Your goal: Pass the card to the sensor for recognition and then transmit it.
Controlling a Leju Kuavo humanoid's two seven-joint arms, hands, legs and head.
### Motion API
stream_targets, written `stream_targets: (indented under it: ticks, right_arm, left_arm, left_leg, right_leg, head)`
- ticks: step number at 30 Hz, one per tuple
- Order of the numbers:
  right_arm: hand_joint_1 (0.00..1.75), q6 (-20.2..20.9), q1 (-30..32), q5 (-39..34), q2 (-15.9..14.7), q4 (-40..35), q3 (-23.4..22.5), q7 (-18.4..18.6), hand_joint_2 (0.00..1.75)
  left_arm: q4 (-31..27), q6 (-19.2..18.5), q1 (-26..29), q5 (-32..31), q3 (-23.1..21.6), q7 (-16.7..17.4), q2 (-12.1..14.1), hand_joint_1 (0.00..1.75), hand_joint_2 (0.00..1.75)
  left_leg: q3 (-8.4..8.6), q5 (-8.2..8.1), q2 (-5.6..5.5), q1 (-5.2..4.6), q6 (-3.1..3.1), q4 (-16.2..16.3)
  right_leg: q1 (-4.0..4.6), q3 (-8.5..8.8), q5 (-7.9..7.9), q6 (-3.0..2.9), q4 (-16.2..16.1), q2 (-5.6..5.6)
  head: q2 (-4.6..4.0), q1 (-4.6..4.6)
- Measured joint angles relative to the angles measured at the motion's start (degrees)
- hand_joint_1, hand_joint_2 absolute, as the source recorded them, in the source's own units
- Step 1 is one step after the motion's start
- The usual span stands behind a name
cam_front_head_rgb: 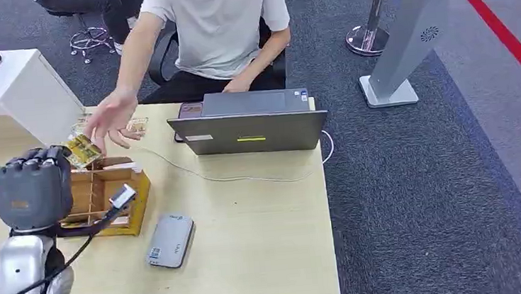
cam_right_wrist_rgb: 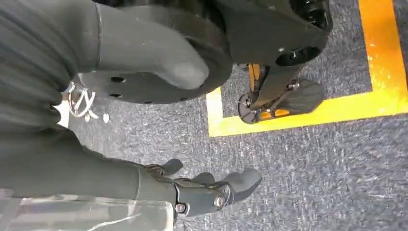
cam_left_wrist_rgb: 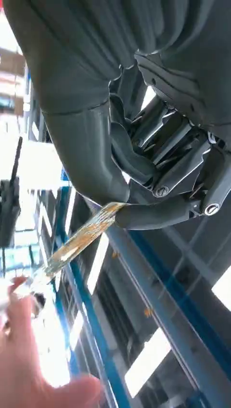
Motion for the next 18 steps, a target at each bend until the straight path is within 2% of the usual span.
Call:
stream_targets:
  ticks: [5,6,10,18]
  right_arm:
    - [0.00,0.33,-0.21,0.09,-0.22,-0.02,1.07,0.41,1.75]
    - [0.00,0.28,-0.21,0.06,-0.22,-0.02,1.16,0.50,1.75]
    - [0.00,0.26,-0.24,0.02,-0.22,-0.07,1.31,0.66,1.75]
    - [0.00,0.35,-0.23,-0.50,-0.22,-0.13,1.35,0.66,1.75]
  left_arm:
    - [12.07,0.07,-8.82,-0.02,0.00,0.00,0.92,1.75,1.75]
    - [13.35,0.07,-9.69,-0.02,-0.02,-0.14,0.85,0.00,1.75]
    - [16.89,-0.44,-11.27,-0.04,-0.07,-0.70,0.59,0.00,1.75]
    - [18.00,-0.09,-10.81,0.45,-0.07,-2.90,-0.77,0.00,1.75]
  left_leg:
    - [0.00,0.05,0.06,0.00,-0.03,0.00]
    - [-0.01,0.05,0.07,-0.01,-0.03,0.00]
    - [-0.05,0.03,0.14,-0.02,-0.02,0.01]
    - [-0.09,-0.01,0.14,-0.01,0.00,0.00]
  right_leg:
    - [0.00,0.00,0.05,-0.04,0.04,0.10]
    - [0.00,-0.02,0.05,-0.04,0.04,0.11]
    - [0.00,-0.10,0.05,-0.04,0.03,0.18]
    - [0.00,-0.09,0.04,-0.04,0.02,0.16]
  head:
    - [0.00,-0.02]
    - [0.00,0.00]
    - [0.00,0.00]
    - [0.00,0.00]
